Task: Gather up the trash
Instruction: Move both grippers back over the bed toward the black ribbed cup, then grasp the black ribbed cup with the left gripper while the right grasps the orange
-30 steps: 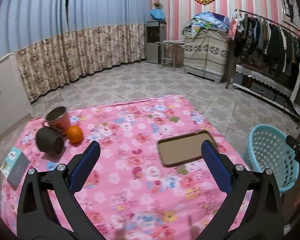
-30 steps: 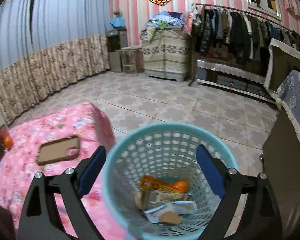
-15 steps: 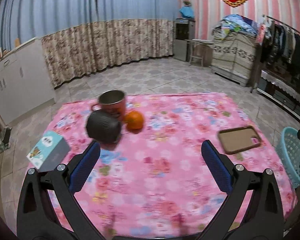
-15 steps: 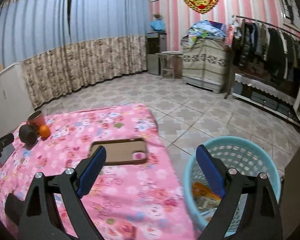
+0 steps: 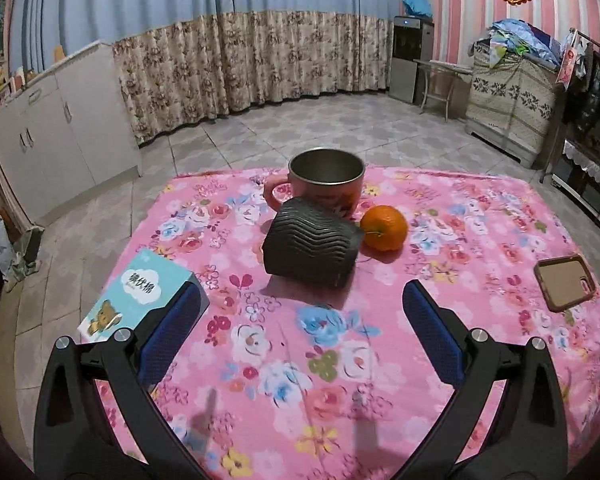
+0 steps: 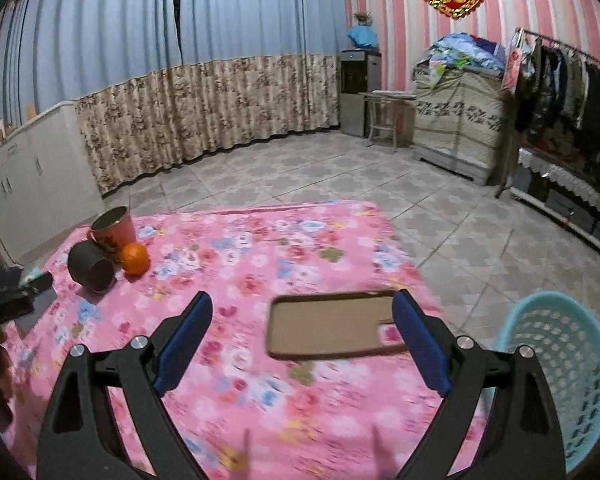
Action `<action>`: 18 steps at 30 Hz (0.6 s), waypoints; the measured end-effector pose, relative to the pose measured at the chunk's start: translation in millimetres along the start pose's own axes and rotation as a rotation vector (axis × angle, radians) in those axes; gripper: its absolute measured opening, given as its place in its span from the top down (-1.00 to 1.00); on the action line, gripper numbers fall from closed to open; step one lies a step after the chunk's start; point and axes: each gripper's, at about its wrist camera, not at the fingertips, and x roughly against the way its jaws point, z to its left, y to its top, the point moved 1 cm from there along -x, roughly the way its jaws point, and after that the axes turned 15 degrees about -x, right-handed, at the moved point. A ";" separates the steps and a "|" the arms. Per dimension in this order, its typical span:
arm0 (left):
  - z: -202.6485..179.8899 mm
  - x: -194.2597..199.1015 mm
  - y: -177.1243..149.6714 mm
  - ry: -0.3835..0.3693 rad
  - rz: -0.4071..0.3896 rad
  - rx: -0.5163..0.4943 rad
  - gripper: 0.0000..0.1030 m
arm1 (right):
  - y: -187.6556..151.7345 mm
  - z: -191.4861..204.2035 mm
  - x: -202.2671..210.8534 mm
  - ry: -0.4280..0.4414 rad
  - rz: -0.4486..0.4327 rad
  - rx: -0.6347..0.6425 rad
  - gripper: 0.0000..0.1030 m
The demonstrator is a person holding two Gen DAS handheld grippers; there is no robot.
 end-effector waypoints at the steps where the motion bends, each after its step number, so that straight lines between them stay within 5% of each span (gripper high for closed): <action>1: 1.5 -6.1 1.5 -0.002 0.007 -0.003 -0.90 | -0.3 5.7 -7.2 0.006 0.010 -0.001 -0.74; 18: -1.4 -79.2 19.0 -0.028 0.035 -0.051 -0.90 | -9.6 17.4 -55.3 -0.039 0.061 0.032 -0.74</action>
